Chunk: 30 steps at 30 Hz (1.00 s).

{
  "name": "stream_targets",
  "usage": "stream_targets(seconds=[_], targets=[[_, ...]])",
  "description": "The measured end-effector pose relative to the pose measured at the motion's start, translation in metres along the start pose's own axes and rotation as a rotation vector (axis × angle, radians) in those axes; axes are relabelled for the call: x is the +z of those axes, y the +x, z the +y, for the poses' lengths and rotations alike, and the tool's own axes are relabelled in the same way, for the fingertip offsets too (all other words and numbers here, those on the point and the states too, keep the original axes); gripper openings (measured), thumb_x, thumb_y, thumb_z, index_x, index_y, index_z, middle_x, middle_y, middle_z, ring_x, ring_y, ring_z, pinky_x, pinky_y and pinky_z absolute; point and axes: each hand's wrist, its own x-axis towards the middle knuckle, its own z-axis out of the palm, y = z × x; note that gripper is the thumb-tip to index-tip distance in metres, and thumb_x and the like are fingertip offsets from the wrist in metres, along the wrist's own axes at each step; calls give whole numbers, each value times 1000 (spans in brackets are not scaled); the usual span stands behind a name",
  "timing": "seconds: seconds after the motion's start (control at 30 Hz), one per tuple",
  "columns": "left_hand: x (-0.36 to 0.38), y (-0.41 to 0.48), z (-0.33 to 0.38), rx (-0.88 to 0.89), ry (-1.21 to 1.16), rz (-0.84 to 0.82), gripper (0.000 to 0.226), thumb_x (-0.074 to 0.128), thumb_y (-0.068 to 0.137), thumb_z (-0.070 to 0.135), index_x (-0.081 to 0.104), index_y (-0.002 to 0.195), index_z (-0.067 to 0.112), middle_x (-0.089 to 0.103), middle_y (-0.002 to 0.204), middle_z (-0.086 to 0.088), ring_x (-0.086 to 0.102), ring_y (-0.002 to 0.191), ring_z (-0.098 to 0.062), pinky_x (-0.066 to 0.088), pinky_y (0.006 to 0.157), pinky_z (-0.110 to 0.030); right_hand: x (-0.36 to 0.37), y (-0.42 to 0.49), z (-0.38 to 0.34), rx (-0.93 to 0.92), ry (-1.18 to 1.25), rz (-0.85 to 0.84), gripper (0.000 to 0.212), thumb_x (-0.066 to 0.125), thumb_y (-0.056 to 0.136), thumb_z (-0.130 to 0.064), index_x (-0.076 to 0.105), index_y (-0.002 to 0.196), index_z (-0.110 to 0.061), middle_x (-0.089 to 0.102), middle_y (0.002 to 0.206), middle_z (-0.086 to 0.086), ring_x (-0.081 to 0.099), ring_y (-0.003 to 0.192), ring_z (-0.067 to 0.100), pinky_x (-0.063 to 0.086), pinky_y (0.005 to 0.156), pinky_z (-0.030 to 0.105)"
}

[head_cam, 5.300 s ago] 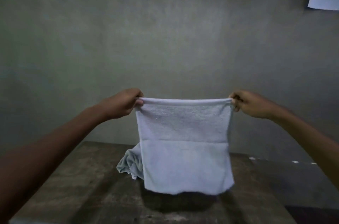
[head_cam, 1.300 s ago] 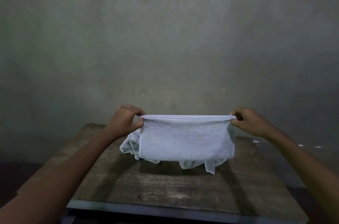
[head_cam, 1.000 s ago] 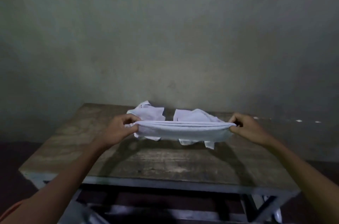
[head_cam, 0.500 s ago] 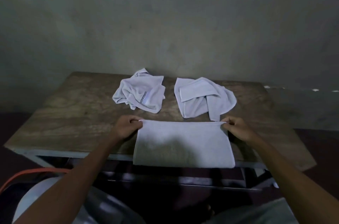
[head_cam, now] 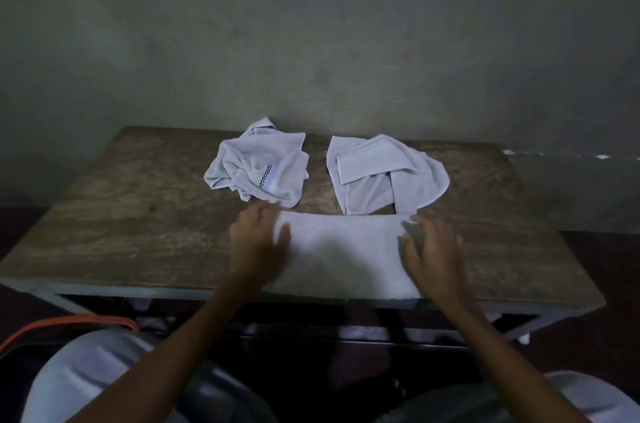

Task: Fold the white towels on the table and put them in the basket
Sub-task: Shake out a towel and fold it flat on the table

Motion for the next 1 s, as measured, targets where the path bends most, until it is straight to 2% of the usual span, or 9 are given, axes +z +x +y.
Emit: stream_targets(seconds=[0.1, 0.17, 0.3, 0.47, 0.67, 0.73, 0.83, 0.9, 1.0], targets=[[7, -26, 35, 212, 73, -317, 68, 20, 86, 49, 40, 140, 14, 36, 148, -12, 32, 138, -28, 28, 107, -47, 16, -13, -20, -182, -133, -160, 40, 42, 87, -36, 57, 120, -19, 61, 122, 2, 54, 115, 23, 37, 92, 40], [21, -35, 43, 242, 163, -430, 74, 8, 86, 52, 25, 147, 13, 21, 155, -9, 17, 144, -24, 15, 113, -48, 28, -16, -21, -195, -234, -296, 53, 30, 91, -44, 51, 132, -18, 52, 139, 7, 46, 130, 25, 35, 103, 44], [35, -35, 41, 195, 221, -382, 63, 28, 91, 49, 43, 138, 10, 43, 145, -9, 40, 134, -27, 30, 106, -54, 33, -13, -13, -134, -297, -424, 69, 8, 90, -58, 26, 149, -27, 20, 158, 2, 14, 147, 20, 12, 117, 44], [30, -25, 36, 46, 207, -323, 65, 32, 86, 49, 52, 132, 7, 50, 138, -12, 46, 130, -28, 34, 103, -57, 29, -1, -3, 23, -260, -496, 87, -1, 80, -72, 5, 152, -24, -6, 160, -2, -9, 147, 13, -3, 119, 42], [19, -21, 16, -81, 288, -331, 70, 24, 86, 46, 41, 138, 3, 39, 146, -15, 34, 136, -31, 23, 105, -62, 16, 5, 4, 126, -352, -521, 75, 11, 92, -62, 0, 152, -18, -10, 160, 4, -10, 147, 22, -8, 117, 50], [18, -21, 22, -55, 321, -318, 66, 26, 84, 39, 48, 132, -1, 45, 140, -19, 40, 133, -34, 20, 105, -64, 16, 7, -1, 118, -367, -440, 72, 13, 95, -54, 8, 151, -10, 1, 160, 11, -2, 147, 25, -7, 117, 53], [27, -22, 49, 85, 247, -294, 60, 33, 83, 37, 58, 122, -1, 55, 131, -20, 49, 126, -32, 24, 104, -64, 19, 4, -21, -87, -322, -280, 66, 24, 91, -44, 32, 144, -6, 29, 153, 16, 22, 144, 28, 0, 115, 50], [35, -29, 70, 137, 193, -323, 64, 33, 84, 46, 58, 123, 2, 56, 131, -18, 52, 124, -29, 32, 100, -63, 24, -2, -25, -223, -296, -386, 70, 8, 94, -54, 32, 146, -13, 27, 155, 9, 18, 146, 22, -3, 115, 44], [43, -37, 76, 99, 218, -349, 72, 31, 85, 55, 53, 129, 3, 53, 135, -15, 48, 128, -26, 28, 105, -59, 22, 0, -3, -179, -258, -541, 90, -12, 81, -72, 17, 151, -23, 8, 160, -3, 1, 147, 10, -5, 117, 43]])
